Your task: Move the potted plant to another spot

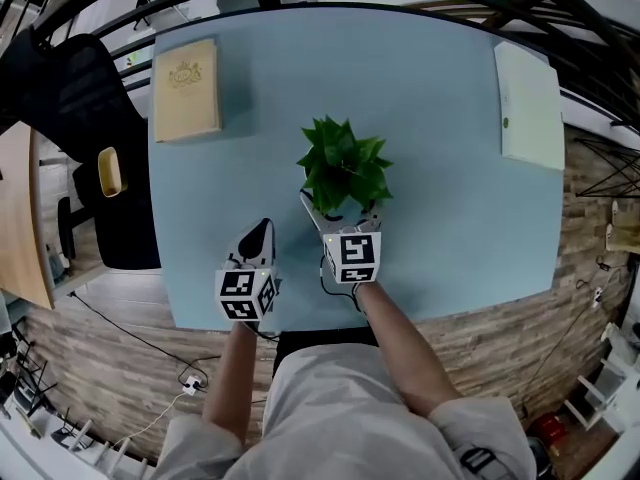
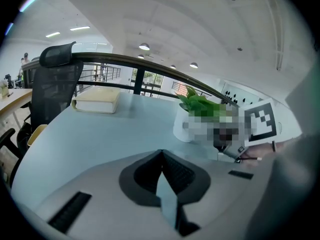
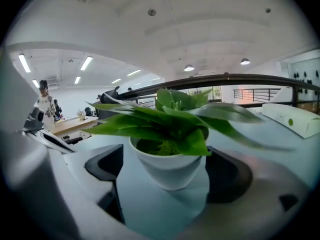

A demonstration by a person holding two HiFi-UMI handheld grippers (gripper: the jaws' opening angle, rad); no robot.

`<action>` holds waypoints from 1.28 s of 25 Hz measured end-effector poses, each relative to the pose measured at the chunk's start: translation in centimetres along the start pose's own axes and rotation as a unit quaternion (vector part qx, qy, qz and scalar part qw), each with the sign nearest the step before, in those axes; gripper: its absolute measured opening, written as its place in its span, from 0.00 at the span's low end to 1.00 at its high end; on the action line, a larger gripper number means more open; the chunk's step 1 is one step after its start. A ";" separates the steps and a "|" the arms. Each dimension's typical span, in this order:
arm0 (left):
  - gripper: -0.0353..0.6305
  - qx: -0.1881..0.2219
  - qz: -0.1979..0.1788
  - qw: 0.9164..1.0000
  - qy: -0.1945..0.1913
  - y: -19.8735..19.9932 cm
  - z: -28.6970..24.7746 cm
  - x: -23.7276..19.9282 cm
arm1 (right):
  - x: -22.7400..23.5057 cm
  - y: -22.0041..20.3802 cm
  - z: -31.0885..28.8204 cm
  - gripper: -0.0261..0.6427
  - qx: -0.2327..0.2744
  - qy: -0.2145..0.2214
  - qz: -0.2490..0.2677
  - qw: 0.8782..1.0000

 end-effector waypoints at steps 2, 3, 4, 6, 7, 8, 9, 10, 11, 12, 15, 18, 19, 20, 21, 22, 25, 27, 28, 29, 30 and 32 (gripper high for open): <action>0.07 -0.002 -0.001 1.000 0.000 0.1 -0.1 -0.3 | 0.0 0.2 -0.6 0.81 0.008 -0.007 -0.002 1.000; 0.07 -0.002 -0.001 1.000 0.000 0.1 -0.1 -0.4 | 0.1 0.1 -0.8 0.81 0.008 -0.010 -0.001 1.000; 0.07 -0.002 -0.001 1.000 -0.001 0.2 -0.2 -0.4 | 0.3 -0.1 -1.1 0.81 0.005 -0.012 0.001 1.000; 0.07 -0.003 -0.001 1.000 -0.002 0.3 -0.3 -0.5 | 0.6 -0.3 -1.6 0.81 0.001 -0.014 0.003 1.000; 0.07 -0.004 0.000 1.000 -0.002 0.3 -0.3 -0.5 | 0.8 -0.3 -1.8 0.81 0.000 -0.014 0.006 1.000; 0.07 -0.006 0.000 1.000 -0.003 0.3 -0.3 -0.6 | 0.9 -0.3 -1.9 0.82 0.000 -0.014 0.009 1.000; 0.07 -0.007 0.001 1.000 -0.004 0.3 -0.4 -0.6 | 0.9 -0.3 -2.1 0.82 -0.001 -0.014 0.011 1.000; 0.07 -0.008 0.002 1.000 -0.004 0.3 -0.5 -0.8 | 0.9 -0.3 -2.2 0.82 -0.002 -0.013 0.013 1.000; 0.07 -0.009 0.002 1.000 -0.004 0.3 -0.6 -0.9 | 0.9 -0.3 -2.4 0.82 -0.004 -0.011 0.014 1.000; 0.07 -0.010 0.003 1.000 -0.004 0.2 -0.7 -0.9 | 0.8 -0.3 -2.6 0.82 -0.005 -0.010 0.016 1.000; 0.07 -0.011 0.004 1.000 -0.004 0.2 -1.0 -0.8 | 0.7 -0.1 -2.9 0.82 0.000 -0.006 0.025 1.000; 0.07 -0.014 0.003 1.000 -0.003 0.1 -1.2 -0.7 | 0.5 -0.1 -2.9 0.80 0.003 0.009 0.027 1.000; 0.07 -0.015 0.003 1.000 -0.002 0.1 -1.1 -0.6 | 0.6 -0.1 -2.8 0.80 0.001 0.013 0.028 1.000; 0.07 -0.015 0.003 1.000 -0.001 0.1 -1.1 -0.5 | 0.6 -0.2 -2.7 0.80 -0.001 0.019 0.027 0.999; 0.07 -0.015 0.004 1.000 0.000 0.1 -1.0 -0.5 | 0.5 -0.2 -2.6 0.80 -0.002 0.024 0.025 0.999; 0.07 -0.014 0.004 1.000 0.001 0.1 -1.0 -0.4 | 0.5 -0.2 -2.5 0.79 -0.003 0.030 0.023 0.999; 0.07 -0.013 0.002 1.000 0.004 0.2 -0.8 0.0 | 0.3 -0.1 -2.1 0.79 -0.005 0.040 0.020 0.999; 0.07 -0.012 0.001 1.000 0.004 0.3 -0.7 0.3 | 0.0 -0.1 -1.5 0.79 -0.003 0.047 0.018 0.999; 0.07 -0.011 0.000 1.000 0.005 0.4 -0.7 0.5 | -0.1 0.0 -1.2 0.79 -0.002 0.051 0.017 0.999; 0.07 -0.010 -0.001 1.000 0.005 0.5 -0.6 0.8 | -0.1 -0.1 -1.0 0.79 -0.002 0.055 0.016 0.998; 0.07 -0.008 -0.002 1.000 0.005 0.7 -0.6 1.0 | -0.1 -0.1 -0.8 0.79 -0.002 0.057 0.016 0.998; 0.07 -0.005 -0.005 1.000 0.004 1.0 -0.6 1.4 | 0.0 -0.1 -0.5 0.79 -0.002 0.058 0.015 0.998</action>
Point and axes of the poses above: the fingertips, and each gripper's own axes: z backward along the fingers, x to its right, y out of its top, the point moved 5 cm from there along z, backward along the fingers, and after that the axes turned 7 degrees about -y, right-handed, at the moved point
